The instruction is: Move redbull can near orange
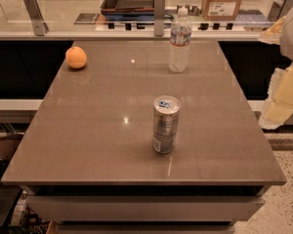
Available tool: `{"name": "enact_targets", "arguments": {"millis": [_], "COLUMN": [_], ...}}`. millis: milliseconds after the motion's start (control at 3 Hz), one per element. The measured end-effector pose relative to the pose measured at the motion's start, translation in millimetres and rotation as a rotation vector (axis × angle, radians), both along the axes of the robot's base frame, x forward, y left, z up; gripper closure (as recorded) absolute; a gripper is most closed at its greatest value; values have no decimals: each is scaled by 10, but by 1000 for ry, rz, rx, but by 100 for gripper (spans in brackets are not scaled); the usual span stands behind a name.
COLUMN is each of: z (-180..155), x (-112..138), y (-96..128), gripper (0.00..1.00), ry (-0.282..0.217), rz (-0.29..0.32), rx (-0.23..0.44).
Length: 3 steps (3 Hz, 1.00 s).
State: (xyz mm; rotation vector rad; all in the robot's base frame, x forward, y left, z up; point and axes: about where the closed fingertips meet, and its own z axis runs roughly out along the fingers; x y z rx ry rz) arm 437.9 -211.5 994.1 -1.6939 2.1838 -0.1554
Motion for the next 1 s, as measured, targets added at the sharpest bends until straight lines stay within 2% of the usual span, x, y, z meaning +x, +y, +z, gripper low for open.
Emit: {"name": "enact_targets", "arguments": {"millis": [667, 1000], "z": [-4, -90], "x": [15, 57], "y": [6, 75], "gripper": [0, 0], "ry": [-9, -6], "rz": [3, 26], "rx": [22, 104]}}
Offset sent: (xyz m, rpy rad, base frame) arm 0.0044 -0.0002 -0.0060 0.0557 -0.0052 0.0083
